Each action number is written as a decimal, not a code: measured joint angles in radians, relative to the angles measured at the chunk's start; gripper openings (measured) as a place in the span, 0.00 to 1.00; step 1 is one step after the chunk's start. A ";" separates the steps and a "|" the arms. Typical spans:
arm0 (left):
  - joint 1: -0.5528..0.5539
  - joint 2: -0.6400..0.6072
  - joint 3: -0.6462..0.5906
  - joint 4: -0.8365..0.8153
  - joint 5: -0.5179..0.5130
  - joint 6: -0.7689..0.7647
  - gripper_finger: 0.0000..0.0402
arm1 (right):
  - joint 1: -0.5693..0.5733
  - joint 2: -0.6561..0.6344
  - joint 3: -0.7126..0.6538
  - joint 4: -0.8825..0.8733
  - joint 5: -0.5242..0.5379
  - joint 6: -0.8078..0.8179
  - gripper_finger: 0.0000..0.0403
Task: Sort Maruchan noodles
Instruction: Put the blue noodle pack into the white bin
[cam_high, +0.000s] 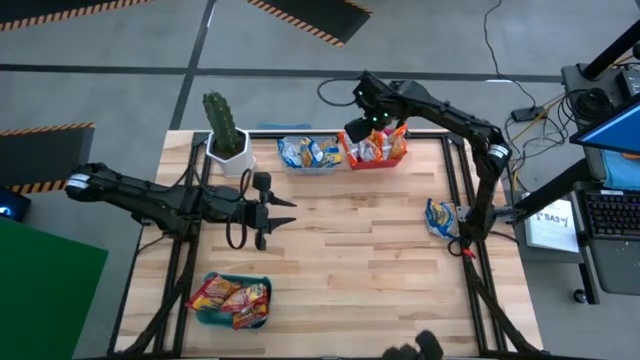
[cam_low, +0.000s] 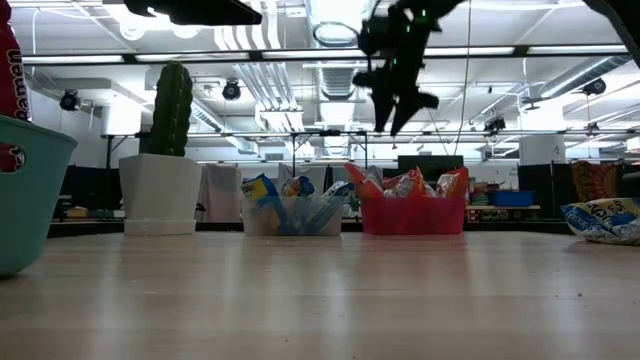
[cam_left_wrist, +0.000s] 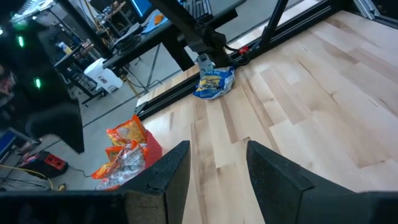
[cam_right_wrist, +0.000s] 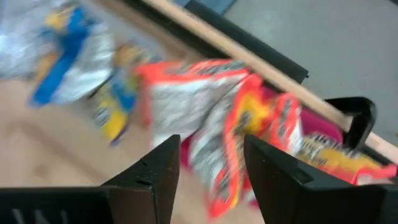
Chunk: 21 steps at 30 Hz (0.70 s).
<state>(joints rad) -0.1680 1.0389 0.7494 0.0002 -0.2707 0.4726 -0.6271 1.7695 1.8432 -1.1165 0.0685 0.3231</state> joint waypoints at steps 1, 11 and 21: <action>0.000 0.000 0.000 0.000 0.000 -0.003 0.35 | 0.020 -0.008 0.014 -0.025 -0.001 0.002 0.42; 0.000 0.000 0.000 0.000 -0.008 -0.022 0.35 | 0.307 -0.097 -0.057 -0.059 -0.069 -0.047 0.40; 0.000 0.000 0.000 -0.001 -0.008 -0.070 0.35 | 0.609 -0.186 -0.512 -0.024 -0.503 0.074 0.29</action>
<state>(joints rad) -0.1684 1.0389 0.7494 -0.0006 -0.2787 0.4031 -0.0180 1.5837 1.3307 -1.1409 -0.4344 0.3975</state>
